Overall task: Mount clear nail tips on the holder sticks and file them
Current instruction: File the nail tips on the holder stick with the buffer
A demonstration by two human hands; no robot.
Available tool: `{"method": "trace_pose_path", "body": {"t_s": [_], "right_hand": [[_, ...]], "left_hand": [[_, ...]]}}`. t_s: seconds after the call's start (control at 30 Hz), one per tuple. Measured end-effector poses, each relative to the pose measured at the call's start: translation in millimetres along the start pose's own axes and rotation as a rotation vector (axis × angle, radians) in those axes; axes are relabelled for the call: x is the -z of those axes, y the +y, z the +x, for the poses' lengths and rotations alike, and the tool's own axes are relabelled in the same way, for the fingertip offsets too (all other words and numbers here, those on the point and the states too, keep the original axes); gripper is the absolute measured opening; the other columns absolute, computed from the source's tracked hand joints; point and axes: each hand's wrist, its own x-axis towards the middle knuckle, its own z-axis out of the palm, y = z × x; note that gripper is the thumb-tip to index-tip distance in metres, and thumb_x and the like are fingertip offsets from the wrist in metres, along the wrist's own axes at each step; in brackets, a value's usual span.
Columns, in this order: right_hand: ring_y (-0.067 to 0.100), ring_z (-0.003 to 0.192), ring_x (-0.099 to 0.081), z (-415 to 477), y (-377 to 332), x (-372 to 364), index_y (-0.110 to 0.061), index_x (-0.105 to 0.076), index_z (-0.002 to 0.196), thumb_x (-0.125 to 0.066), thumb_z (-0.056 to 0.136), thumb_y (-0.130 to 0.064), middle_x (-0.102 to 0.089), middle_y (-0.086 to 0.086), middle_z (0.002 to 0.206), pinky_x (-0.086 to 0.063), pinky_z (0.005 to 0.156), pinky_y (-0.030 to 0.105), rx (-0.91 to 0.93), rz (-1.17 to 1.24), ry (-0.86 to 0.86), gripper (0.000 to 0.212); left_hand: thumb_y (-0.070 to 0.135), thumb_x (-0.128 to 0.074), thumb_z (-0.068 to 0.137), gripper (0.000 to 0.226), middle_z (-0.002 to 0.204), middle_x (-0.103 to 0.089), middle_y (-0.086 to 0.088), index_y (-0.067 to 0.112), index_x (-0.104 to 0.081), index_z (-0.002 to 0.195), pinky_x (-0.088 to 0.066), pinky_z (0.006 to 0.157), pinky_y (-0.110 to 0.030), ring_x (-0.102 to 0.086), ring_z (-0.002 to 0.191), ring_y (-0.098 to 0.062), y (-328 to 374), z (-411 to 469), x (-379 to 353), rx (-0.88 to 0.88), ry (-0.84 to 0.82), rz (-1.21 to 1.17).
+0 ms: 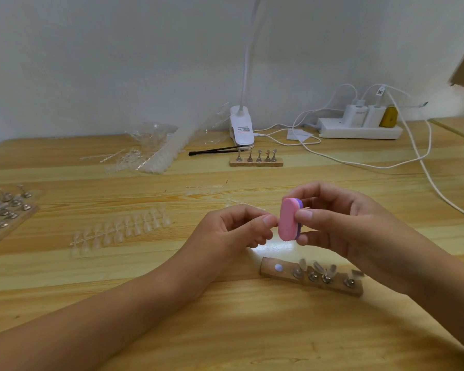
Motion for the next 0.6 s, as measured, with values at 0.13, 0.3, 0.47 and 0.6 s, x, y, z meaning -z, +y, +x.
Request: {"method": "trace_pose_path", "body": {"t_s": [0.13,0.3,0.47,0.6], "right_hand": [[0.015,0.080,-0.071,1,1,2,-0.027,-0.074,0.092,-0.078,0.065,-0.033,-0.072,0.000,0.087,-0.055,0.070,0.021,0.017,-0.040,0.065,0.028],[0.019,0.082,-0.073,-1,2,-4,-0.024,-0.071,0.096,-0.079,0.075,-0.025,-0.072,0.002,0.090,-0.057,0.071,0.022,0.007,-0.170,0.021,0.023],[0.023,0.082,-0.073,-2,0,-5,-0.018,-0.071,0.091,-0.078,0.064,-0.028,-0.073,0.005,0.087,-0.058,0.068,0.023,0.032,-0.119,0.126,0.029],[0.023,0.082,-0.074,-4,0,-9,-0.010,-0.067,0.093,-0.077,0.069,-0.021,-0.073,0.009,0.088,-0.058,0.068,0.024,0.014,-0.152,0.060,0.028]], "left_hand": [[0.049,-0.072,0.073,0.028,0.077,-0.068,0.009,0.026,-0.078,0.088,-0.049,0.074,-0.017,-0.060,0.074,-0.003,1,0,0,0.008,0.009,-0.032],[0.039,-0.072,0.079,0.022,0.075,-0.067,0.009,0.020,-0.077,0.090,-0.047,0.070,-0.015,-0.059,0.071,-0.002,1,-1,0,-0.011,-0.006,0.003],[0.040,-0.075,0.080,0.024,0.072,-0.066,0.008,0.017,-0.075,0.088,-0.048,0.069,-0.014,-0.059,0.069,-0.001,3,-2,-2,-0.011,0.012,0.005],[0.039,-0.070,0.075,0.029,0.070,-0.066,0.010,0.015,-0.074,0.089,-0.046,0.067,-0.012,-0.058,0.067,0.001,4,-2,-3,-0.009,0.026,0.000]]}}
